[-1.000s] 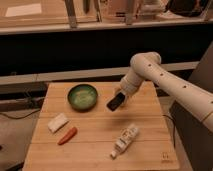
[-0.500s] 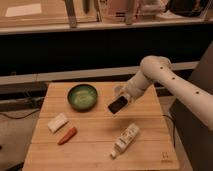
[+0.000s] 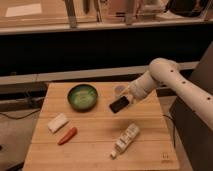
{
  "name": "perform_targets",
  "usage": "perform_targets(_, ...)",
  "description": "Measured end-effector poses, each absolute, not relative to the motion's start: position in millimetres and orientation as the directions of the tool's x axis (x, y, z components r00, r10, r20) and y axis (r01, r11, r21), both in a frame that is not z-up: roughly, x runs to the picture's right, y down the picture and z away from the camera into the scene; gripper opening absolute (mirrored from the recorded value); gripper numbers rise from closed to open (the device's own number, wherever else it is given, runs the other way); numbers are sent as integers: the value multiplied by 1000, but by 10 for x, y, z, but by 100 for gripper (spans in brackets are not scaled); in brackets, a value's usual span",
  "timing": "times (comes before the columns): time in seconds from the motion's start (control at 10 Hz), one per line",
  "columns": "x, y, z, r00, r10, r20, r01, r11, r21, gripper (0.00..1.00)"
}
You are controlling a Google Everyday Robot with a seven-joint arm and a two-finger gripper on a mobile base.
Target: Place the eraser in the ceramic cup
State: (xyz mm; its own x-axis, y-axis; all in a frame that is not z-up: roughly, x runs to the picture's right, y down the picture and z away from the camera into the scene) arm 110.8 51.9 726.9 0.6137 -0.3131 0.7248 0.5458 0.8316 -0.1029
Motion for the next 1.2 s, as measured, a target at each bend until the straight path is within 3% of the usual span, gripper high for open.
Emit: perform_targets(1.2,1002,39,7809,592,-196,782,348,937,-28,1)
